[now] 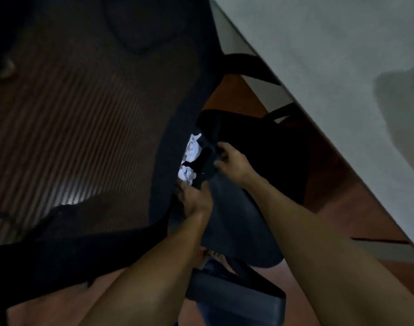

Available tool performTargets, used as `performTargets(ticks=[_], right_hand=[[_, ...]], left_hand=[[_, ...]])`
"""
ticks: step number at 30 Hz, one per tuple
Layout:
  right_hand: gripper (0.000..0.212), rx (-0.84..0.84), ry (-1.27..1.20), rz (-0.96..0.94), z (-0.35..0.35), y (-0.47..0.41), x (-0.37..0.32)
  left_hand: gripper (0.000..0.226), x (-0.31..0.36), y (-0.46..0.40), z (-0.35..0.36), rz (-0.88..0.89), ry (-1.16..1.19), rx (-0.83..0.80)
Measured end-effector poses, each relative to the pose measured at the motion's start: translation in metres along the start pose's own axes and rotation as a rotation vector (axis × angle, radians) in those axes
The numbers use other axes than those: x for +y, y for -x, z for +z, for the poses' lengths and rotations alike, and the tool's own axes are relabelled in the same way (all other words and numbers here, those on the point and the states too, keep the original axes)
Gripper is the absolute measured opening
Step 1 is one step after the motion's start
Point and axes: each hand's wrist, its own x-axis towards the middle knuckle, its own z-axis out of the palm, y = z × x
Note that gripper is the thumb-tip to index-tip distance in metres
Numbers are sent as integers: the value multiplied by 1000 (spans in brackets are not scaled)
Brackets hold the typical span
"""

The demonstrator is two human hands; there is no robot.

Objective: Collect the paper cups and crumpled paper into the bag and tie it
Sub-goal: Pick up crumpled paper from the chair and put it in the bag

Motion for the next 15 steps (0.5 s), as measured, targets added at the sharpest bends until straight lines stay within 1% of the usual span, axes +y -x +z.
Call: performTargets(ticks=[2,4,6,8,9,12,15], right_hand=[[85,-64,-9,-46,17,-34,3],[102,-97,-52,-108,31,-61,4],[106,-129,-54,-134,44,-83,0],[95,-145,-23,-128,52,-98,-5],[88,-142,-18,-137,56,-103,-6],[68,-100,-34,-150,57,-101,-4],[44,-68,-86,-155,41,-81,-7]], left_hand=[[93,-4,-13,15,-1,119,96],[85,-1,-23,27,-10,282,193],[66,4,-30,32,27,400,279],[44,8,-39,33,52,465,332],[39,8,-41,32,63,495,333],[25,4,-42,27,118,447,294],[19,2,-29,20,134,385,223]])
